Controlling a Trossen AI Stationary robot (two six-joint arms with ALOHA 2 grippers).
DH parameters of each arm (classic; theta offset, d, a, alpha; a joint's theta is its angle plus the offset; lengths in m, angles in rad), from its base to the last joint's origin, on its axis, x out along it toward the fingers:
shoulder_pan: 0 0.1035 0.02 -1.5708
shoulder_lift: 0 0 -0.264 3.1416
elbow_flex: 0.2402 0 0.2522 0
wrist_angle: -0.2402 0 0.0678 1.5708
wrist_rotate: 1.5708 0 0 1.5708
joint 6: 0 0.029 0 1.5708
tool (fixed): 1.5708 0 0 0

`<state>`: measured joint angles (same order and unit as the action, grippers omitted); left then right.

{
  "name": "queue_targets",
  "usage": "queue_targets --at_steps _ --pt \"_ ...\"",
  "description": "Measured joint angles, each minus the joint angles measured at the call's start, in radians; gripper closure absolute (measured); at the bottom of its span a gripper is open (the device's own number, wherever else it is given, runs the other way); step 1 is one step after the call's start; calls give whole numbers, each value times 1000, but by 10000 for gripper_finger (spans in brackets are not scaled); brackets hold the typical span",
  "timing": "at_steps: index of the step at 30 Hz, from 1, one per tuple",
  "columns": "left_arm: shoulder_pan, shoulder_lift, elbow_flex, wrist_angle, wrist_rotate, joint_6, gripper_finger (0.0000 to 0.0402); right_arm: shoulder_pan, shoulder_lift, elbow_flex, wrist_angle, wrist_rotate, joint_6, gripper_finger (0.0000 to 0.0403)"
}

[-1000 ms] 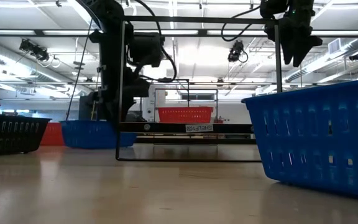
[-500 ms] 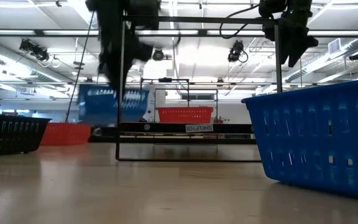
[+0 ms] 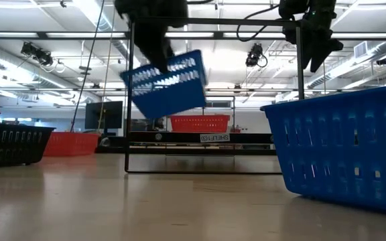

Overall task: Stack baskets on shelf by color
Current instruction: Put the top blue bin on the shelf

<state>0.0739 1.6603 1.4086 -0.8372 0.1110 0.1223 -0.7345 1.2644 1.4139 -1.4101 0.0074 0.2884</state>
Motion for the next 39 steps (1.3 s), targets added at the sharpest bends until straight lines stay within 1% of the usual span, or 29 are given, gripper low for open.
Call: queue_targets --at_steps 3,6,9,13,16,20,23,25,30,35,39 --pt "4 51 0 105 -1 2 393 0 0 0 -6 -3 8 203" --pt "8 107 0 175 -2 -1 393 0 0 0 -31 -7 8 203" --pt "15 158 0 201 -14 -5 393 0 0 0 -53 -11 15 203" --pt "28 205 0 211 -64 -9 392 0 0 0 -64 -24 34 203" --pt "42 215 1 228 -74 -34 386 2 0 0 -67 -38 39 203" --pt "57 215 3 267 -78 -87 394 8 -1 0 -69 -38 57 203" --pt "70 215 31 278 -78 -138 394 18 -2 0 -69 -36 74 203" --pt "74 215 44 308 -77 -143 393 23 -2 0 -68 -34 79 203" --pt "74 214 97 324 -74 -138 391 37 -2 0 -65 -34 83 203" --pt "71 214 110 301 -55 -138 392 39 -2 0 -64 -33 86 203" --pt "57 214 111 209 -55 -123 391 39 -2 0 -61 -25 86 203"
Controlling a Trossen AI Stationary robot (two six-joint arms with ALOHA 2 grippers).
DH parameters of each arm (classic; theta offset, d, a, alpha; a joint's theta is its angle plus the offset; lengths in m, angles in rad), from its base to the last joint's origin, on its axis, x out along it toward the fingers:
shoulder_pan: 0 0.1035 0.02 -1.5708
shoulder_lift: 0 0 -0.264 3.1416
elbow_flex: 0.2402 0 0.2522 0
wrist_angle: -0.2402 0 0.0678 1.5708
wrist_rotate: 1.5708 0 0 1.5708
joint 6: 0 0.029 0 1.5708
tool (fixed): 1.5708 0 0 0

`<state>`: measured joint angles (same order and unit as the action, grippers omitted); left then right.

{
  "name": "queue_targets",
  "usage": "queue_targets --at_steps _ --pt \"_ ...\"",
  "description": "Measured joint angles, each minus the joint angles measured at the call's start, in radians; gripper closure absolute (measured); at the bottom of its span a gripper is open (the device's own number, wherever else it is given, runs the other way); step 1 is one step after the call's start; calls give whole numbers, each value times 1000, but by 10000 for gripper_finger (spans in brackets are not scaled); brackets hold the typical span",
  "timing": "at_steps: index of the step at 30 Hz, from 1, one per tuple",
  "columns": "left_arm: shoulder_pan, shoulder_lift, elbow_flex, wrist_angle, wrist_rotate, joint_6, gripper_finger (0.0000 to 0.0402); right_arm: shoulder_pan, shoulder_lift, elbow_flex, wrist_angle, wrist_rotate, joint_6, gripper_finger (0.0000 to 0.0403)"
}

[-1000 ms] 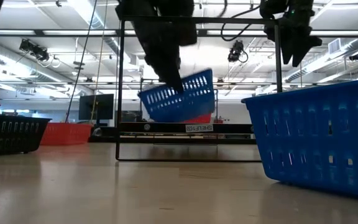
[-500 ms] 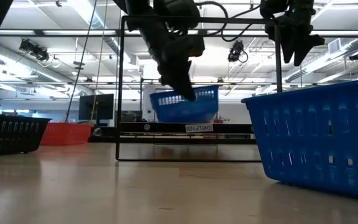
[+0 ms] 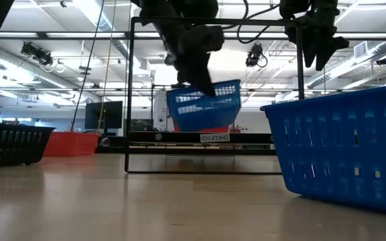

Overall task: Stack baskets on shelf by color
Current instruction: Put the top blue bin on the shelf, then put the top right black bin on the shelf

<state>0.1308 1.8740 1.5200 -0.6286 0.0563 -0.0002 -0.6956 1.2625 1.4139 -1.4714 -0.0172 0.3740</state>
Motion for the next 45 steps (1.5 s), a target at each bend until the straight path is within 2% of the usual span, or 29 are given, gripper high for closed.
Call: queue_targets --at_steps 6,17,31,37,40,45 --pt "-13 6 -8 -66 3 82 388 0 0 0 40 1 -1 203" --pt "-12 6 -8 -34 2 58 383 0 0 0 44 0 8 203" --pt "-8 2 -4 -55 0 -3 303 29 0 0 44 -2 31 203" --pt "-5 -24 103 -162 0 -41 290 31 0 0 44 1 140 203" --pt "-5 -29 176 -198 0 -45 285 27 0 -5 35 36 183 203" --pt "-5 -37 332 -264 0 -63 280 25 0 -125 21 69 241 203"
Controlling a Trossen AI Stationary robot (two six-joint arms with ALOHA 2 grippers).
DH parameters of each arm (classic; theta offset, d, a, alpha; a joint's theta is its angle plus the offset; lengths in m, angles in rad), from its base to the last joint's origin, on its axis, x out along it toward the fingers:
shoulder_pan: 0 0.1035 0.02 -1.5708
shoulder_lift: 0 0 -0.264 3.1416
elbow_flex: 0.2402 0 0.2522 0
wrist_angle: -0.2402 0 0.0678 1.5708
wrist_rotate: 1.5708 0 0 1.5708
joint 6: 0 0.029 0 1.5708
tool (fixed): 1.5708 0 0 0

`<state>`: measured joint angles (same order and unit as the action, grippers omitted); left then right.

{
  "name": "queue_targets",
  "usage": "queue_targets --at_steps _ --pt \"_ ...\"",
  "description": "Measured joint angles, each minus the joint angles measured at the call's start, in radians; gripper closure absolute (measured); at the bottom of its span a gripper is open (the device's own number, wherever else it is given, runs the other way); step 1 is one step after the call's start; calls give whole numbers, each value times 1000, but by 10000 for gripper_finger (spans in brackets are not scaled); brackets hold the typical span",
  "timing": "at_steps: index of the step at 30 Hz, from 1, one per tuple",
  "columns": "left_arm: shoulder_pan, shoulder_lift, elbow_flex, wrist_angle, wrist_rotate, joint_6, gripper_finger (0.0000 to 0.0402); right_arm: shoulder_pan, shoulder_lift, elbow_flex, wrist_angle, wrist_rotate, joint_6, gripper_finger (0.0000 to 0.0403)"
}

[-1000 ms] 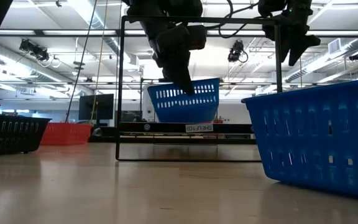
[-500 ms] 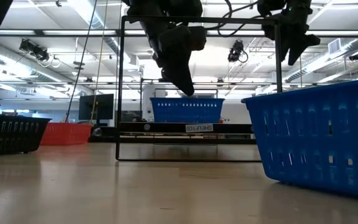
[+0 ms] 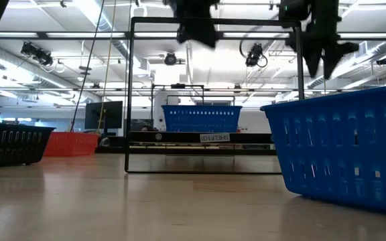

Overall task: Stack baskets on shelf by color
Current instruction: Put the top right black bin on the shelf

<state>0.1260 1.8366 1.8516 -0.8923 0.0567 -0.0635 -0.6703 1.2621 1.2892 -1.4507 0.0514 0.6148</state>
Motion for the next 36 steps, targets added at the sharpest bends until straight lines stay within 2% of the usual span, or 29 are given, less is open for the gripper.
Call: queue_targets --at_steps 5,8,13,17,21,27,32,36 --pt "1 -31 178 -7 -13 1 279 -1 1 -219 88 -25 10 196" --pt "1 -84 229 20 -19 -4 282 -1 1 -322 150 -43 0 186" --pt "1 -181 238 130 -30 -34 283 -1 1 -433 268 -52 33 175" --pt "1 -237 240 149 -50 -67 280 -3 0 -497 378 -59 47 174" --pt "-2 -252 237 132 -63 -96 284 -8 0 -562 497 -87 87 174" --pt "-26 -260 237 136 -84 -138 284 -15 1 -666 556 -74 119 175" --pt "-50 -270 237 125 -126 -141 285 -11 1 -709 587 -109 73 200" --pt "-110 -320 236 96 -283 -124 285 -3 1 -710 592 -115 35 252"
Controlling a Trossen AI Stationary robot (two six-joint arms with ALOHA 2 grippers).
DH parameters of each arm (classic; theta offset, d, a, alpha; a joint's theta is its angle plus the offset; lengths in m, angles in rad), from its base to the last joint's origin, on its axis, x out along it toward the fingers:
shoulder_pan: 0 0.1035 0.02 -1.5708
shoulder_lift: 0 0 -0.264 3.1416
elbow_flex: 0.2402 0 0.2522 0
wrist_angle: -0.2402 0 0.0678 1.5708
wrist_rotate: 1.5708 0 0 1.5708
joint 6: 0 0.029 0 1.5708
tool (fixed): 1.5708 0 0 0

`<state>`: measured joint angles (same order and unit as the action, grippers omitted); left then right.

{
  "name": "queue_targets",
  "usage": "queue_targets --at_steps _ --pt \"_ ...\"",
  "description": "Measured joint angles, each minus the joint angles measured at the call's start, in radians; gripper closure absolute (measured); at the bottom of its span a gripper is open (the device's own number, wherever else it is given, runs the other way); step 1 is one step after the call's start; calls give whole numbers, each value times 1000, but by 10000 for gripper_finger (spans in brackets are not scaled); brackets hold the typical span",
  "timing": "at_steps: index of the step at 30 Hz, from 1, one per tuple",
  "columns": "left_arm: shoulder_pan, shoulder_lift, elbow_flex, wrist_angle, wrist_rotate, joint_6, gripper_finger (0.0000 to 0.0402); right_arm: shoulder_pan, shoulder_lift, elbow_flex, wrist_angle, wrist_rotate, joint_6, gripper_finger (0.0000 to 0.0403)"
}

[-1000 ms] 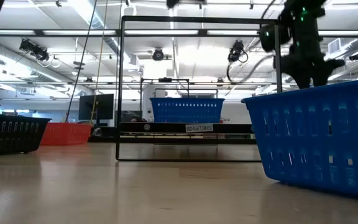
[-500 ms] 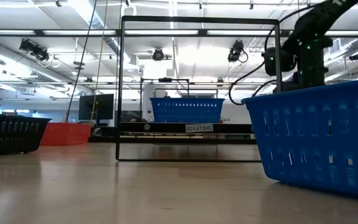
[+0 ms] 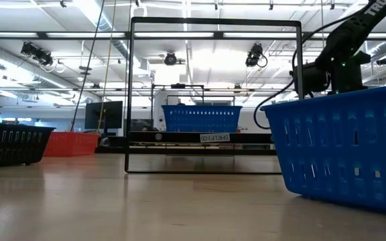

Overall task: Stack baskets on shelf by color
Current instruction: Put the top right black bin on the shelf

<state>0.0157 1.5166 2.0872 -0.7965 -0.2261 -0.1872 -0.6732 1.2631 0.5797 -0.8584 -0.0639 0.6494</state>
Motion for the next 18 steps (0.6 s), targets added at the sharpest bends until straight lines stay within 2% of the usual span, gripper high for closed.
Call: queue_targets --at_steps 3,9,13,18 --pt "-30 -45 0 -11 -87 42 285 6 0 0 21 -2 -16 298" --pt "-25 -100 0 -47 -113 46 285 23 0 31 51 -107 -112 390" --pt "-32 -125 0 -69 -104 41 285 79 0 134 32 -145 -243 387" --pt "-28 -154 0 -114 -110 15 285 153 0 351 -150 -133 -368 396"
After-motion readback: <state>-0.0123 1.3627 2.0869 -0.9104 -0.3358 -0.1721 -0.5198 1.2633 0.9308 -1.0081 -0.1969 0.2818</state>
